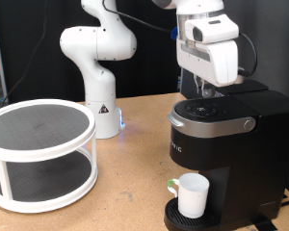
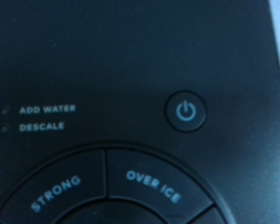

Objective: Make a cup of coffee with the keurig machine

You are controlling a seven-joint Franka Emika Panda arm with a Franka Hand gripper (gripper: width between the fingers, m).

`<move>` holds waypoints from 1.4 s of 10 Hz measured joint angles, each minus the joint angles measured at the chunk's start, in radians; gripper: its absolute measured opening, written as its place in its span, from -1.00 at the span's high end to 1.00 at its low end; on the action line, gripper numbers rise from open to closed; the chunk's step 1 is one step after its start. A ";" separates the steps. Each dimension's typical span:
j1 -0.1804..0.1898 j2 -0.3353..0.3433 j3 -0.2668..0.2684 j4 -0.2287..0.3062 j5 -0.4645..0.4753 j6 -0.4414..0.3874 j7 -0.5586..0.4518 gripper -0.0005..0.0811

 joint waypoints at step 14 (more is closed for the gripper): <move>-0.001 0.075 0.007 0.032 -0.092 -0.069 0.118 0.98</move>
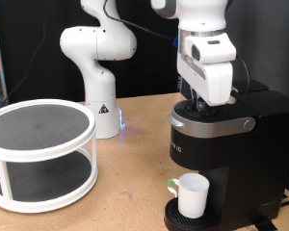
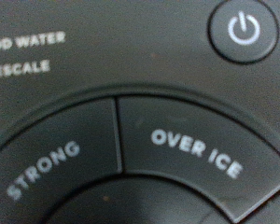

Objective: Make a cup of coffee with the keurig machine

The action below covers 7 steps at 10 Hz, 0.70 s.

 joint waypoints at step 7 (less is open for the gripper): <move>0.000 0.115 -0.002 0.145 -0.041 -0.159 0.054 0.98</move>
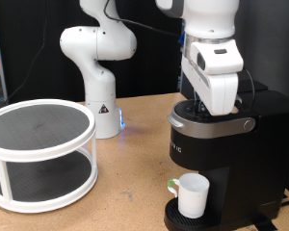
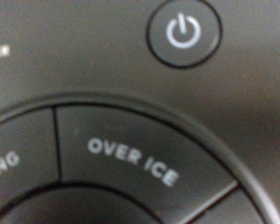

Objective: Make a cup of coffee with the keurig machine

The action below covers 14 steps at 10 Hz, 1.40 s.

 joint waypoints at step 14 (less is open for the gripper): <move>-0.002 -0.044 -0.001 -0.031 0.150 0.104 -0.133 0.98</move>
